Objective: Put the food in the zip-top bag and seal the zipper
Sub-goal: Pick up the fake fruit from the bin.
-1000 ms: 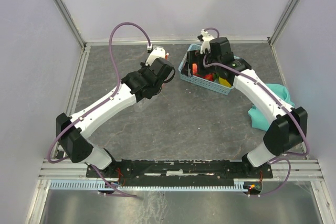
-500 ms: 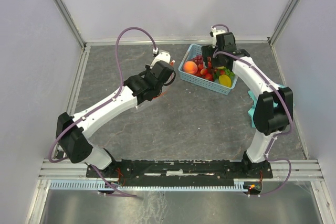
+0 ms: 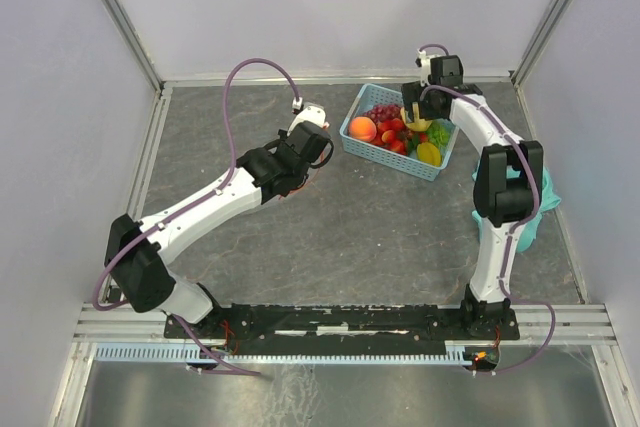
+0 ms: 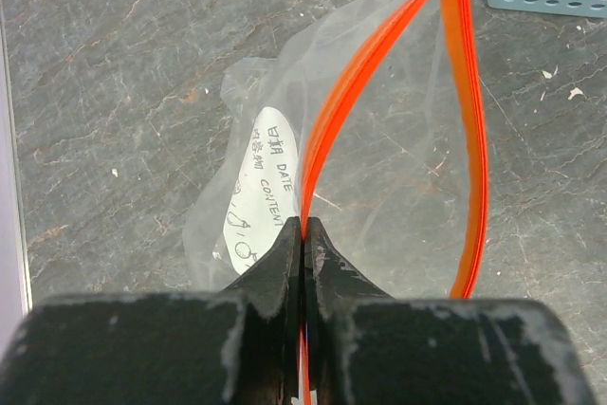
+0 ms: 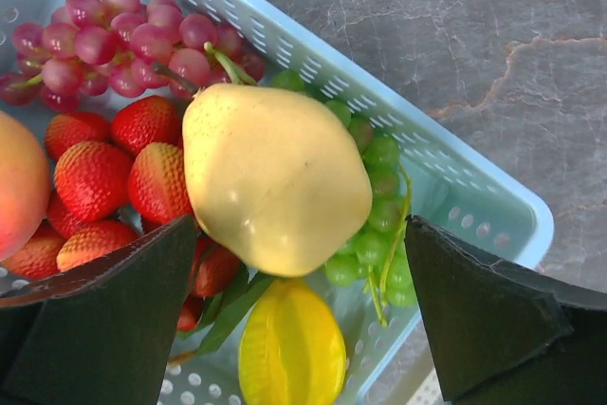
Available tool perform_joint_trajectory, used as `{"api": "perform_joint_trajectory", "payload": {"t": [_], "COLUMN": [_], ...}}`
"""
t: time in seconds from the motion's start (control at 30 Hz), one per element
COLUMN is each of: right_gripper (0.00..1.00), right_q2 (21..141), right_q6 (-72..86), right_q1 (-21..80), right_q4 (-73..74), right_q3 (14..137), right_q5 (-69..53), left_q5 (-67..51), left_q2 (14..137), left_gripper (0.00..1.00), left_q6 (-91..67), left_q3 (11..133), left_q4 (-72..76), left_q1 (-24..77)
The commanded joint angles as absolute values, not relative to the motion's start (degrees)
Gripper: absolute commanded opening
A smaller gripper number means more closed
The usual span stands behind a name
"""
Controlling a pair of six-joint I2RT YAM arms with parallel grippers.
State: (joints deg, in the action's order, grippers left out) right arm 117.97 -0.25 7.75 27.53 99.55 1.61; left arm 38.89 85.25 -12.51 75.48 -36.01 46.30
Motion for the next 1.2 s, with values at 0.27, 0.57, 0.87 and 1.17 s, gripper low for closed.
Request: {"api": "perform_joint_trajectory", "payload": {"t": [0.27, 0.57, 0.87, 1.17], "right_gripper": [0.94, 0.62, 0.45, 0.42], "right_q2": [126.45, 123.97, 114.34, 102.43], "right_q6": [-3.96, -5.36, 1.29, 17.64], "right_q1": [7.05, 6.55, 6.62, 8.16], "right_q4": [25.64, 26.36, 26.21, 24.88], "right_q3": [107.96, 105.57, 100.64, 91.06], "right_q5": [-8.49, -9.65, -10.84, -12.96], "left_q5": [39.2, 38.32, 37.98, 36.08], "left_q2": [84.89, 85.88, 85.6, 85.58], "left_gripper": [0.03, 0.03, 0.03, 0.03], "left_q6": [-11.82, -12.47, -12.69, -12.13], "left_q3": [76.27, 77.23, 77.12, 76.34], "left_q4": [-33.98, -33.52, -31.45, -27.44], "left_q1": [46.09, 46.08, 46.06, 46.0]}}
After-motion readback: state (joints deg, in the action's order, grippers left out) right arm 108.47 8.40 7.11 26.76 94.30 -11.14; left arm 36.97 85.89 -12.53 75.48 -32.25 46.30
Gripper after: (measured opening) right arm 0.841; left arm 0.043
